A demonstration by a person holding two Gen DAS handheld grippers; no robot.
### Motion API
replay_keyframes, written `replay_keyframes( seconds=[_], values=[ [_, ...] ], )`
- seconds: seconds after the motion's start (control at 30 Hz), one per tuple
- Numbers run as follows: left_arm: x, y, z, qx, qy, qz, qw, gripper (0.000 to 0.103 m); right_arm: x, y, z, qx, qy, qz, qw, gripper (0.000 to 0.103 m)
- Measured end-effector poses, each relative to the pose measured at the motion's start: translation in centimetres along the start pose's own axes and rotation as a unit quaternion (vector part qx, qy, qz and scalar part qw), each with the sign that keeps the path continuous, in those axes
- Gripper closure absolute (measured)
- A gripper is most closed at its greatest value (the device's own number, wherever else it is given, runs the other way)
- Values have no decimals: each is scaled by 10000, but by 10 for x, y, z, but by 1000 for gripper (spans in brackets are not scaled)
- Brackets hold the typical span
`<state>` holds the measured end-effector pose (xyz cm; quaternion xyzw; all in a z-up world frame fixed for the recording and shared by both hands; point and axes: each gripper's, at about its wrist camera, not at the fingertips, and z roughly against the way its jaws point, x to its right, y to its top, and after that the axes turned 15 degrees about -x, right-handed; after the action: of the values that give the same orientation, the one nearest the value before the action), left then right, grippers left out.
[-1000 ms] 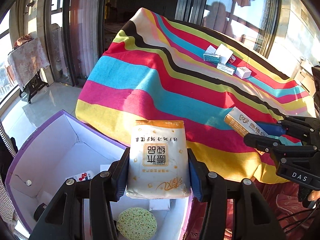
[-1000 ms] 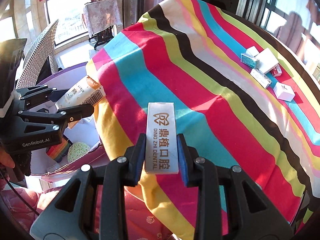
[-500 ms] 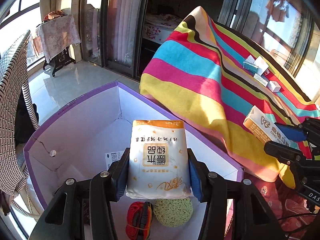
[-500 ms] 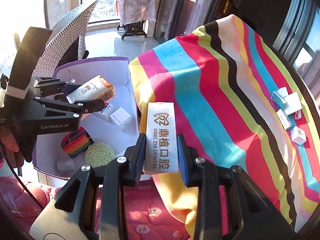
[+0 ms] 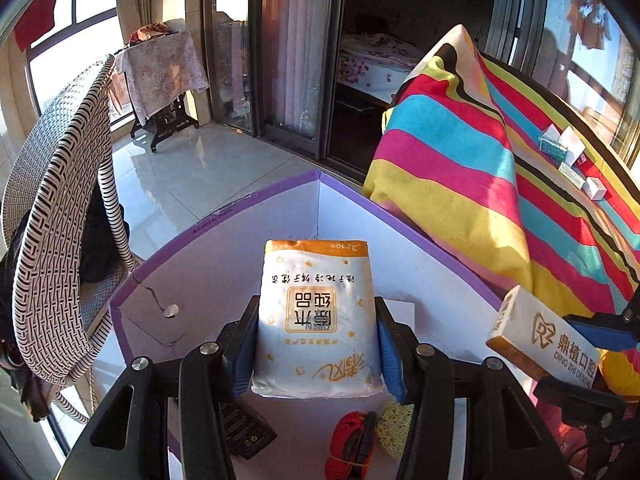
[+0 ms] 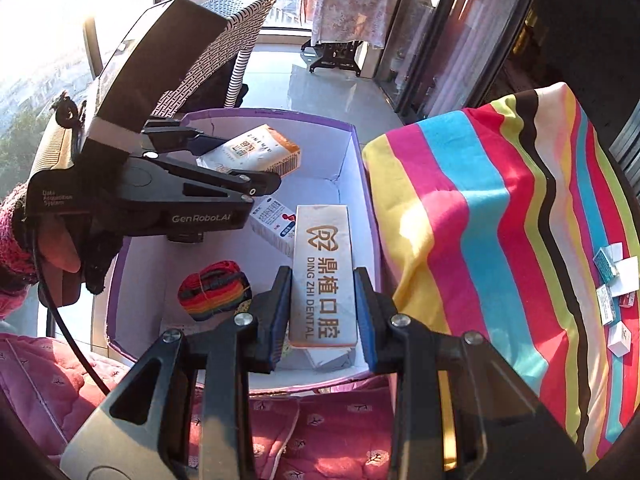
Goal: Organize objects
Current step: 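Open the left tool over the bin to drop the tissue pack while the right tool drops the dental box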
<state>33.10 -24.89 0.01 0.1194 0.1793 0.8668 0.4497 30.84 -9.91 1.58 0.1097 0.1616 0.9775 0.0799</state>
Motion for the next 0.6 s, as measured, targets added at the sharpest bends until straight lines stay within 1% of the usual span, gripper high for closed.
replay_keyframes(
  seconds=[0.07,0.17,0.2,0.23,0.27,0.3,0.33,0.37,0.43,0.47,0.53,0.6],
  values=[
    [-4,0,0,16,239,51,9997,50,-6,-1,1,89,167,75,9998,68],
    [-11,0,2,69,500,177,9986,49,-9,-2,0,175,423,123,9989,68],
    [-13,1,3,69,664,262,9974,46,-9,-3,0,166,532,131,9984,65],
    [-14,1,4,81,867,344,9956,37,-9,-3,0,160,628,137,9978,55],
    [-14,1,7,129,1033,421,9937,32,-8,-4,1,199,618,112,9978,49],
    [-13,2,11,220,1121,472,9923,24,-7,-6,4,275,554,68,9981,39],
    [-10,3,15,338,1149,489,9916,21,-4,-9,8,361,508,16,9981,36],
    [-6,4,20,444,1124,476,9915,19,0,-11,11,422,475,-57,9980,35],
    [8,7,28,568,914,359,9935,17,14,-17,15,471,329,-302,9979,34],
    [18,10,30,581,735,267,9952,17,24,-21,17,495,233,-472,9974,34],
    [43,17,34,578,236,-16,9980,16,50,-30,21,538,101,-913,9943,30],
    [78,25,35,520,-278,-440,9973,16,82,-42,22,516,-84,-1468,9878,27]
  ],
)
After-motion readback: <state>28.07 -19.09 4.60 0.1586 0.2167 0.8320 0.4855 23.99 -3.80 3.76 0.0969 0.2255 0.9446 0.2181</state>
